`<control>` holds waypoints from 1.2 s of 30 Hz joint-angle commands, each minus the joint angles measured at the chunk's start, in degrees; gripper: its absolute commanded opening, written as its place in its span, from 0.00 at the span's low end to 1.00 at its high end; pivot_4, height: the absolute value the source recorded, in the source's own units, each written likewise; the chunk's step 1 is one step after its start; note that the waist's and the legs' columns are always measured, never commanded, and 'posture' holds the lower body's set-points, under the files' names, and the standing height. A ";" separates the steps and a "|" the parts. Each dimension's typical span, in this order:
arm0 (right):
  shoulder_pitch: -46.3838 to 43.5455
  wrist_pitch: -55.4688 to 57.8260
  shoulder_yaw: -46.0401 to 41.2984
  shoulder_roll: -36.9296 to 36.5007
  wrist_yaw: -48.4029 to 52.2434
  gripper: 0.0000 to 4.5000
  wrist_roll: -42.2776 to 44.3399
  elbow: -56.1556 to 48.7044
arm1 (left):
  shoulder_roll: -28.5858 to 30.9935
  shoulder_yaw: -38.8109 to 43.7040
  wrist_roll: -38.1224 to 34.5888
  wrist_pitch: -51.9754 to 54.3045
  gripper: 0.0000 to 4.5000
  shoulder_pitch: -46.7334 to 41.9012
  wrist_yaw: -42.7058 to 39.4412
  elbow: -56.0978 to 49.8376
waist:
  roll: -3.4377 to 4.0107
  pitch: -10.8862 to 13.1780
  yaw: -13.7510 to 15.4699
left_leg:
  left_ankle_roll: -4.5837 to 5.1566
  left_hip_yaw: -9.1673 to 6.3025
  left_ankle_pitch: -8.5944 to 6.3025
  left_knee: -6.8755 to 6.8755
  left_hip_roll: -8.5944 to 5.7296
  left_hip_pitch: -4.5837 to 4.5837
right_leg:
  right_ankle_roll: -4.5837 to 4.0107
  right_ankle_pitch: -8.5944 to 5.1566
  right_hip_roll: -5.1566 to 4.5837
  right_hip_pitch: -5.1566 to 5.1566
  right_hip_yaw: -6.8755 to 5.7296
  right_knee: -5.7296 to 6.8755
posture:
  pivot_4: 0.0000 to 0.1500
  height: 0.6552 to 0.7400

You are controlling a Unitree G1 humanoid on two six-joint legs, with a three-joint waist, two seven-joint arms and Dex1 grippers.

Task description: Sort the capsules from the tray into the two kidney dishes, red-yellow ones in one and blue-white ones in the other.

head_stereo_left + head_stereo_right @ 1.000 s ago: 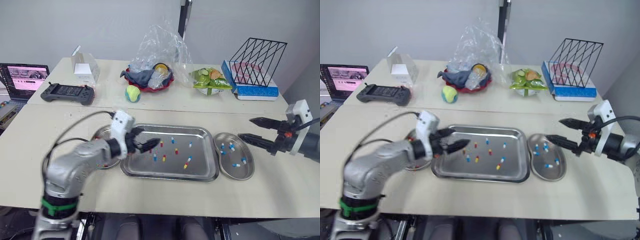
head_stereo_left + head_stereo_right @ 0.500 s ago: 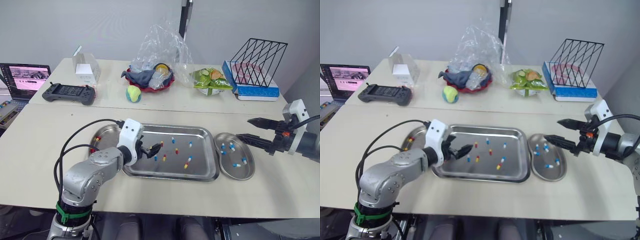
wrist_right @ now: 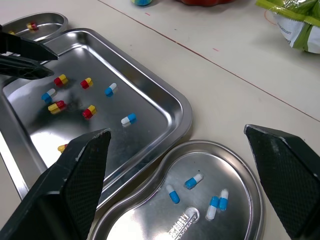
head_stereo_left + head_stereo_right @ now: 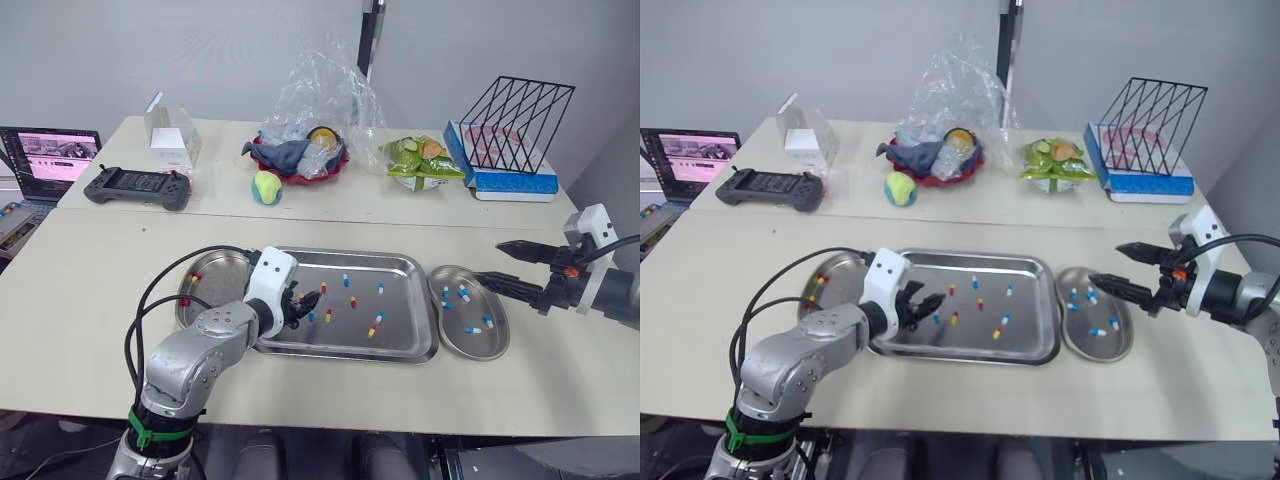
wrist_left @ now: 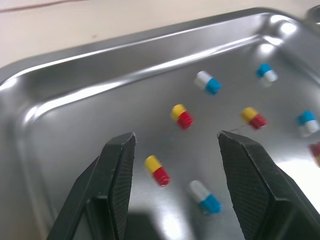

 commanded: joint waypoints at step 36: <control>-1.30 -3.91 -0.54 -0.15 -2.76 1.00 -0.93 -0.74 | 1.60 -4.77 11.75 -4.60 0.00 0.30 -3.58 5.23 | 0.05 -0.03 0.01 | 0.00 0.00 0.00 0.00 -0.01 0.14 | 0.00 0.00 0.00 0.13 0.00 0.00 | 1.00 0.92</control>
